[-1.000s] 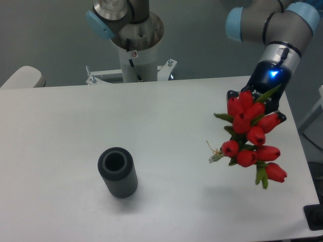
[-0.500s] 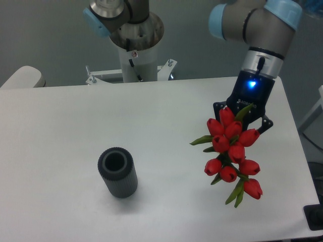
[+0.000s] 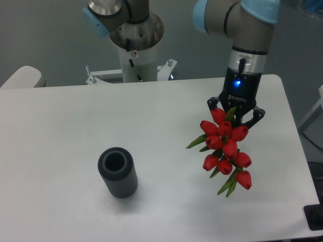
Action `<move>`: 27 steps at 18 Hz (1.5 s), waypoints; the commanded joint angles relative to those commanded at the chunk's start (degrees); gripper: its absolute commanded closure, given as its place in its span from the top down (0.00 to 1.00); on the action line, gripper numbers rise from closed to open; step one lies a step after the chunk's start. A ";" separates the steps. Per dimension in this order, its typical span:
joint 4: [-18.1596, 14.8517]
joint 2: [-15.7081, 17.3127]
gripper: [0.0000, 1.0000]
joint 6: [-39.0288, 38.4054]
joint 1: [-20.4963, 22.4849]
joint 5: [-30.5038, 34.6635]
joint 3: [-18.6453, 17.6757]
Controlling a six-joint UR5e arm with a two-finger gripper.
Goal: Place the flowers on the table
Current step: 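Lower the held tulip bouquet, blooms first, toward the table surface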
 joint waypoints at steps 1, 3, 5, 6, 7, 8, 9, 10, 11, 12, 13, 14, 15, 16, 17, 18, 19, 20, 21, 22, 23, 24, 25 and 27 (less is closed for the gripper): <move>-0.17 0.00 0.27 -0.26 -0.27 2.37 -0.70; -0.26 -0.09 0.27 -2.62 -0.44 5.81 -1.41; -0.18 -0.79 0.27 -7.36 -1.67 7.05 -1.41; 0.00 -1.31 0.27 -8.86 -1.85 7.66 -1.41; -0.09 -1.75 0.27 -9.23 -1.94 8.02 -1.67; 0.00 -2.28 0.27 -9.14 -1.94 8.02 -1.76; -0.09 -2.98 0.27 -9.32 -1.94 8.02 -1.68; 0.00 -3.77 0.27 -9.32 -1.94 8.11 -1.50; 0.09 -4.39 0.27 -9.32 -1.85 8.11 -1.15; 0.87 -4.66 0.27 -9.32 -1.85 8.11 -0.89; 1.66 -5.18 0.27 -9.23 -1.85 8.37 -0.89; 2.19 -5.88 0.27 -9.06 -1.85 9.59 -0.80; 2.55 -6.32 0.27 -8.97 -1.94 11.17 -0.88; 2.98 -6.68 0.27 -8.79 -2.11 12.14 -0.89; 3.51 -7.55 0.27 -8.70 -2.29 12.24 -0.89; 3.95 -8.08 0.27 -8.70 -2.29 12.33 -0.80; 4.39 -8.78 0.27 -8.70 -2.38 12.33 -0.80; 4.57 -9.31 0.28 -8.62 -2.64 12.33 -0.71; 4.66 -9.93 0.28 -8.35 -2.73 12.33 -0.36; 4.66 -10.54 0.28 -8.35 -2.90 12.33 -0.10; 4.66 -11.24 0.28 -8.35 -3.08 12.33 0.25; 4.66 -11.95 0.28 -8.26 -3.60 12.50 0.43; 4.75 -12.65 0.28 -8.26 -3.87 12.59 0.52; 4.83 -13.88 0.28 -8.00 -3.96 12.68 0.61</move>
